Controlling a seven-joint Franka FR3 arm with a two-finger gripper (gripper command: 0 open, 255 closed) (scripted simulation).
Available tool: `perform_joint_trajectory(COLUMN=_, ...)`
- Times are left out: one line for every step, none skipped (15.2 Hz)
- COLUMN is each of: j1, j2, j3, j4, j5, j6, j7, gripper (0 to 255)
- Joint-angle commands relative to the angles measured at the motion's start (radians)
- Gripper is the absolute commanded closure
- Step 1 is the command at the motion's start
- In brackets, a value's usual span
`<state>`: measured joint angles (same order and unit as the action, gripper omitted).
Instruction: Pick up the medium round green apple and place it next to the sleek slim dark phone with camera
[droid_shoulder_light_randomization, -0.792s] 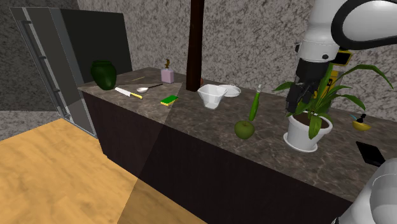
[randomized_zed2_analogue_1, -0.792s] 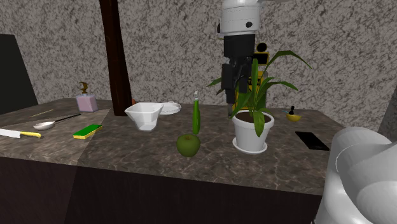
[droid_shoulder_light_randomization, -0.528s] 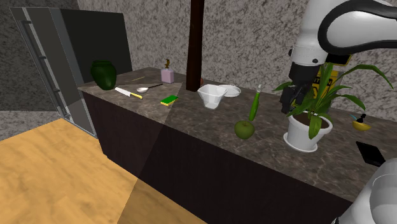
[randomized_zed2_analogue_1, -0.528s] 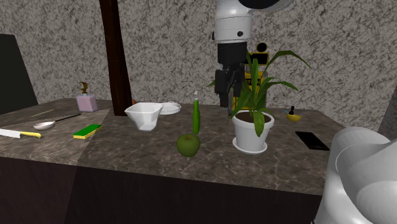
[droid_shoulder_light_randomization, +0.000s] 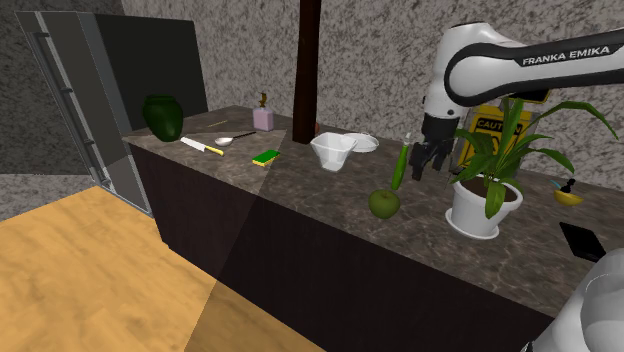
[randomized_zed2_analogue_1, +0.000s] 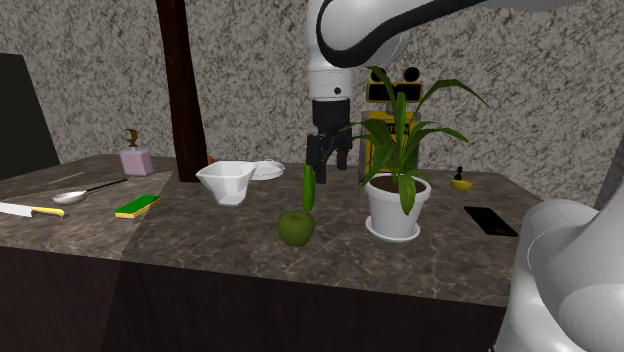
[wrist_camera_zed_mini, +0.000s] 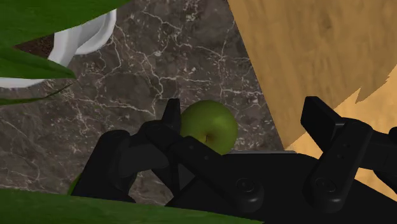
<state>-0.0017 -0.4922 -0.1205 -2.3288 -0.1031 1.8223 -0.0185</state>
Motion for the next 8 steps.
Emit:
perform_joint_trajectory(j1=0.0, j2=0.079, j3=-0.022, j4=0.019, j5=0.011, j6=0.061, j7=-0.02, gripper=0)
perform_joint_trajectory(j1=0.001, j2=0.116, j3=-0.032, j4=0.032, j5=0.018, j6=0.084, j7=-0.03, gripper=0)
perform_joint_trajectory(j1=0.001, j2=0.154, j3=-0.041, j4=0.047, j5=0.027, j6=0.106, j7=-0.041, gripper=0)
perform_joint_trajectory(j1=0.002, j2=0.192, j3=-0.05, j4=0.063, j5=0.036, j6=0.127, j7=-0.053, gripper=0)
perform_joint_trajectory(j1=0.002, j2=0.231, j3=-0.059, j4=0.08, j5=0.047, j6=0.147, j7=-0.065, gripper=0)
perform_joint_trajectory(j1=0.003, j2=0.27, j3=-0.067, j4=0.099, j5=0.059, j6=0.165, j7=-0.078, gripper=0)
perform_joint_trajectory(j1=0.003, j2=0.309, j3=-0.075, j4=0.119, j5=0.072, j6=0.182, j7=-0.091, gripper=0)
perform_joint_trajectory(j1=0.003, j2=0.348, j3=-0.082, j4=0.141, j5=0.086, j6=0.198, j7=-0.105, gripper=0)
